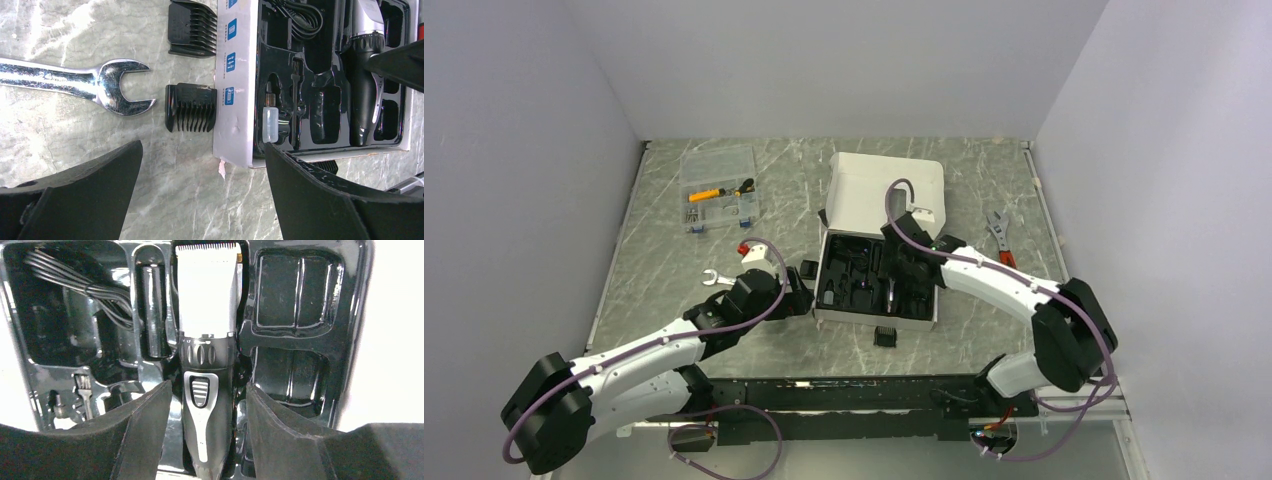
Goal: Sort the hair-cutting tools
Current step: Place the electric hair clipper in the storage box.
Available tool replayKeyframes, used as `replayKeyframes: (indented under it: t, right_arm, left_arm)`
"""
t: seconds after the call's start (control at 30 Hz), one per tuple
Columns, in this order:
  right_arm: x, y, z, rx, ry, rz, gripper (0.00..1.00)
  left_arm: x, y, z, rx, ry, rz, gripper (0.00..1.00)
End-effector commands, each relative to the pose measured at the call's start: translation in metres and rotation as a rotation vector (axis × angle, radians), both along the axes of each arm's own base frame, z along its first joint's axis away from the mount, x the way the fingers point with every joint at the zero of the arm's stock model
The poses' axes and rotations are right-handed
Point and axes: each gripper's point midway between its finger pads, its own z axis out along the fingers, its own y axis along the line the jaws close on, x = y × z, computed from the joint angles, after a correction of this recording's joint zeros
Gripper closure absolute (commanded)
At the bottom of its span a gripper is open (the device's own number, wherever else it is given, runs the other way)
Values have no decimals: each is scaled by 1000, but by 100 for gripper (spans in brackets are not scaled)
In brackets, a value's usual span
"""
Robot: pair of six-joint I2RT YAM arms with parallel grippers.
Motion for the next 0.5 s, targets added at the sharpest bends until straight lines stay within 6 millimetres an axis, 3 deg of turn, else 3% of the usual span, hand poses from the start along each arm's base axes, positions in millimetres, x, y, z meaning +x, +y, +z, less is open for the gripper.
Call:
replayKeyframes:
  t: [0.0,0.07,0.17,0.3,0.47]
  right_arm:
    - [4,2,35,51,-73,-3,41]
    - [0,6,39,85,-85,17,45]
    - [-7,14,39,125,-95,55,59]
    - [-12,15,23,118,-66,64,77]
    - [-12,8,8,76,-45,48,87]
  left_arm:
    - [6,-7,14,-32,-24,1,2]
    - [6,-7,15,-31,-26,2,2]
    - [7,-8,16,-36,-30,0,2]
    - [8,-10,16,-34,-23,-7,2]
    - [7,-12,16,-33,-20,-12,2]
